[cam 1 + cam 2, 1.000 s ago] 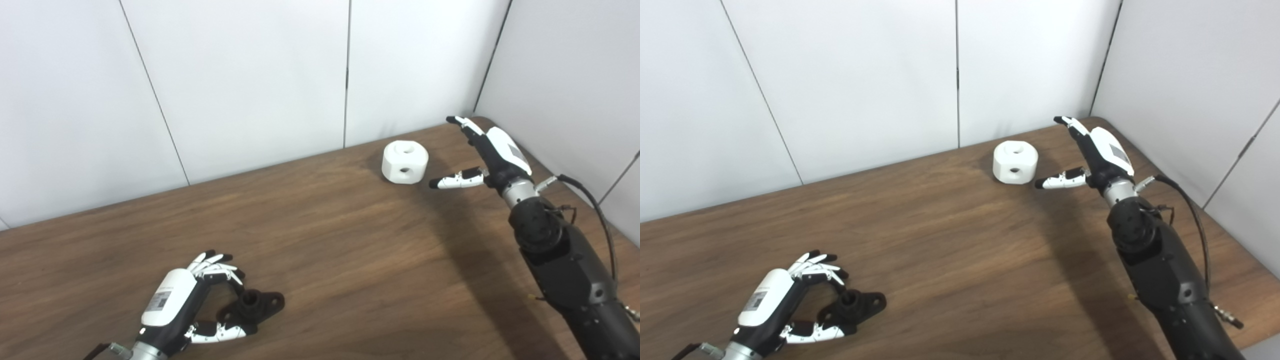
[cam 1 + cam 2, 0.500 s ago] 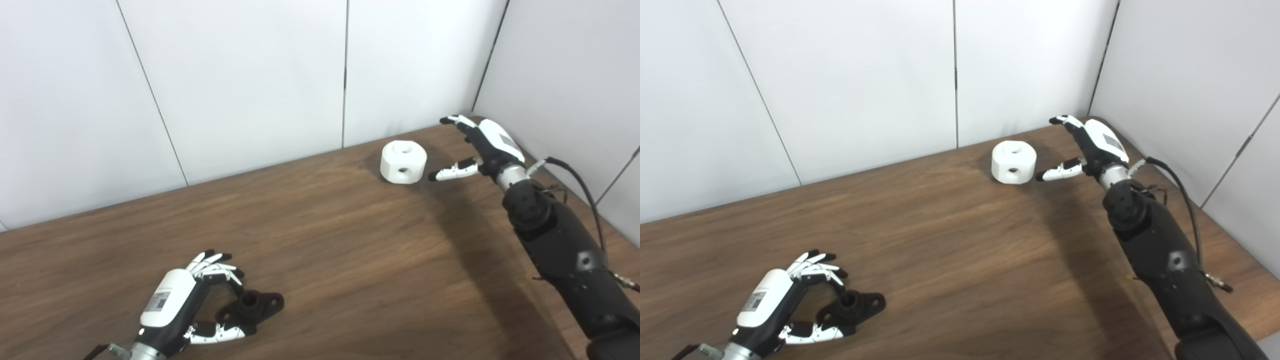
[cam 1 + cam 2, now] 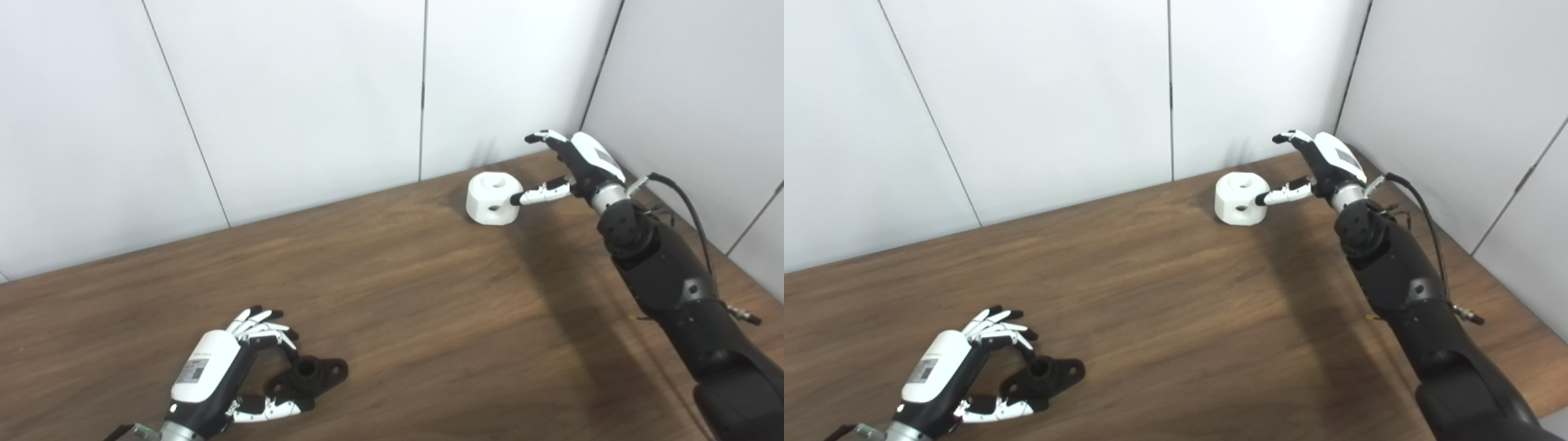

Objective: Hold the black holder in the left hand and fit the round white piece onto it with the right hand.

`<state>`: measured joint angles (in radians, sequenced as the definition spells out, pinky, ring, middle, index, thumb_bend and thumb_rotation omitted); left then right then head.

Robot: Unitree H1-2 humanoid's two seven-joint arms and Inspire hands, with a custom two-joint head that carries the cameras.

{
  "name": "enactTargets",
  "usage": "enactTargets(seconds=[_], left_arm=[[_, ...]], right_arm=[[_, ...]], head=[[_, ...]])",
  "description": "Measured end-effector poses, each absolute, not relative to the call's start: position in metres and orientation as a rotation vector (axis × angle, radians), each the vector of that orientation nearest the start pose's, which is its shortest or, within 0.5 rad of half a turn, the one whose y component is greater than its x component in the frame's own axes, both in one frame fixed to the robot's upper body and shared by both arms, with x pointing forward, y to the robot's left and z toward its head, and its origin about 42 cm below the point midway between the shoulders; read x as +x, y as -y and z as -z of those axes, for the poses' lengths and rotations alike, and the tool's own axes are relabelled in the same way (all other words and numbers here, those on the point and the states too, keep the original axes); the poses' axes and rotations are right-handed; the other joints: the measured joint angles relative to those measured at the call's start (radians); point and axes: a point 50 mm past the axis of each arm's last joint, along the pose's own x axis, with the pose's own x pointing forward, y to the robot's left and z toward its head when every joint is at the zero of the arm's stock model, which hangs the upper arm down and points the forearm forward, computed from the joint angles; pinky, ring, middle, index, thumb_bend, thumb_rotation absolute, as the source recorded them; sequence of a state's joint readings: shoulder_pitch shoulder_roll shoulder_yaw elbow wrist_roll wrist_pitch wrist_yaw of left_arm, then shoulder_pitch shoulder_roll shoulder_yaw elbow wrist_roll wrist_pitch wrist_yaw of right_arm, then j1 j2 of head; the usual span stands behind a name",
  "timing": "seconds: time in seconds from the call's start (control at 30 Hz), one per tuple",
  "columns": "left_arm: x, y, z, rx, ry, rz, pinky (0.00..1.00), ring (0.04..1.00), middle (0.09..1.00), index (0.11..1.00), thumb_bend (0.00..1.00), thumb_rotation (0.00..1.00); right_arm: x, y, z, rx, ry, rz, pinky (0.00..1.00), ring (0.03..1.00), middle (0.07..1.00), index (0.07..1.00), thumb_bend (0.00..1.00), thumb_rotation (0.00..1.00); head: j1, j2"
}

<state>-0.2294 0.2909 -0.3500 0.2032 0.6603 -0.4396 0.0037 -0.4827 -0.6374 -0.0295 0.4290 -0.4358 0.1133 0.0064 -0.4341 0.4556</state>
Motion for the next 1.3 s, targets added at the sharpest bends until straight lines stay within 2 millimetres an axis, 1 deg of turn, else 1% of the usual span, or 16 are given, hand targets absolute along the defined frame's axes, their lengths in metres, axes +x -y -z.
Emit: enactTargets(seconds=[0.13, 0.23, 0.37, 0.5, 0.67, 0.77, 0.9, 1.0, 1.17, 1.23, 1.3], left_arm=[[0.330, -0.193, -0.112, 0.926, 0.488, 0.550, 0.94, 0.873, 0.706, 0.482, 0.52, 0.06], [0.329, -0.194, -0.112, 0.928, 0.488, 0.548, 0.94, 0.878, 0.710, 0.482, 0.52, 0.06], [0.328, -0.193, -0.113, 0.929, 0.494, 0.546, 0.94, 0.876, 0.709, 0.482, 0.52, 0.06], [0.327, -0.194, -0.113, 0.926, 0.493, 0.543, 0.95, 0.876, 0.709, 0.482, 0.52, 0.06], [0.324, -0.194, -0.113, 0.925, 0.493, 0.542, 0.96, 0.881, 0.712, 0.482, 0.52, 0.06], [0.322, -0.194, -0.113, 0.924, 0.488, 0.539, 0.95, 0.878, 0.710, 0.482, 0.52, 0.06], [0.320, -0.195, -0.113, 0.925, 0.483, 0.531, 0.95, 0.881, 0.711, 0.482, 0.52, 0.06], [0.320, -0.195, -0.114, 0.925, 0.479, 0.529, 0.95, 0.877, 0.710, 0.482, 0.52, 0.06], [0.318, -0.195, -0.114, 0.925, 0.477, 0.531, 0.95, 0.881, 0.712, 0.482, 0.52, 0.06], [0.318, -0.195, -0.114, 0.924, 0.476, 0.531, 0.96, 0.881, 0.712, 0.482, 0.52, 0.06], [0.317, -0.195, -0.114, 0.924, 0.475, 0.531, 0.96, 0.882, 0.713, 0.482, 0.52, 0.06]], right_arm=[[0.426, 0.444, -0.226, -0.976, -0.076, 0.235, 0.87, 0.947, 0.966, 0.866, 0.92, 0.30], [0.433, 0.440, -0.224, -0.967, -0.105, 0.213, 0.87, 0.955, 0.974, 0.882, 0.97, 0.32], [0.441, 0.436, -0.226, -0.963, -0.109, 0.191, 0.90, 0.975, 0.987, 0.893, 1.00, 0.31], [0.446, 0.429, -0.228, -0.968, -0.112, 0.151, 0.90, 0.981, 0.997, 0.910, 1.00, 0.33], [0.447, 0.426, -0.223, -0.971, -0.131, 0.118, 0.92, 0.998, 1.000, 0.932, 1.00, 0.34], [0.448, 0.427, -0.218, -0.968, -0.173, 0.089, 0.93, 1.000, 1.000, 0.942, 1.00, 0.34], [0.450, 0.423, -0.217, -0.971, -0.206, 0.058, 0.90, 1.000, 1.000, 0.932, 1.00, 0.33], [0.452, 0.422, -0.217, -0.974, -0.209, 0.051, 0.91, 1.000, 1.000, 0.926, 1.00, 0.32], [0.452, 0.419, -0.215, -0.980, -0.228, 0.028, 0.91, 1.000, 1.000, 0.919, 1.00, 0.32], [0.452, 0.419, -0.215, -0.979, -0.241, 0.029, 0.92, 1.000, 1.000, 0.906, 1.00, 0.31], [0.452, 0.420, -0.215, -0.979, -0.245, 0.032, 0.93, 1.000, 1.000, 0.866, 1.00, 0.30]], head=[[0.002, -0.002], [0.002, -0.002], [-0.001, 0.003], [-0.003, 0.003], [0.005, 0.005], [0.009, 0.009], [0.009, 0.012], [0.008, 0.017], [0.008, 0.017], [0.011, 0.023], [0.011, 0.024]])
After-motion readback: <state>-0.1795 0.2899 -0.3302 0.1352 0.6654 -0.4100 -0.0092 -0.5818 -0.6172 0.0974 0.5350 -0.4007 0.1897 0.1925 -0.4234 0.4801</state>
